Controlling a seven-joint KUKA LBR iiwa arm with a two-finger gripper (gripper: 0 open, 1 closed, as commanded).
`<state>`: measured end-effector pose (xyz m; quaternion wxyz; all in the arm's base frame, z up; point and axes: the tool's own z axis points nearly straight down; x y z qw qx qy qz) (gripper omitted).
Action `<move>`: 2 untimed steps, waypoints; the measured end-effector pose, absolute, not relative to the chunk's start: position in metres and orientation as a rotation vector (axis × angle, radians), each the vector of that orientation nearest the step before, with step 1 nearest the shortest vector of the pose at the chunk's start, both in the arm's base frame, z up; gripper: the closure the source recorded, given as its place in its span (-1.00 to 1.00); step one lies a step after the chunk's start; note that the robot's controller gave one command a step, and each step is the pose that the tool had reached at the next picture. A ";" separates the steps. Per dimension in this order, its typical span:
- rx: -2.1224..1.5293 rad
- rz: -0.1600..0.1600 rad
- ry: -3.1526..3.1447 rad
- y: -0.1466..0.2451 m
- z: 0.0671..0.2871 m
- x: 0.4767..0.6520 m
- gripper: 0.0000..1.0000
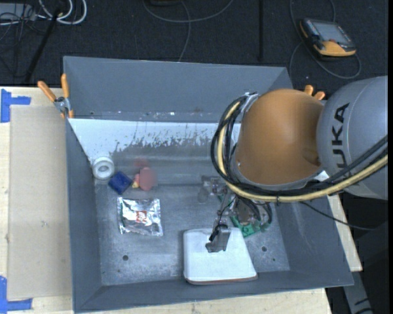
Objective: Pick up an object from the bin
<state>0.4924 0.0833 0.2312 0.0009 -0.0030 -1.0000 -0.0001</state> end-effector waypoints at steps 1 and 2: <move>0.110 0.001 -3.133 0.128 0.084 0.533 -1.00; 0.267 -0.002 -3.126 0.170 0.069 0.599 -1.00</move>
Offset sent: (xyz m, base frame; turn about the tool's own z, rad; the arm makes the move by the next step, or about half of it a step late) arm 0.0416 0.0442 -0.1424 -0.0730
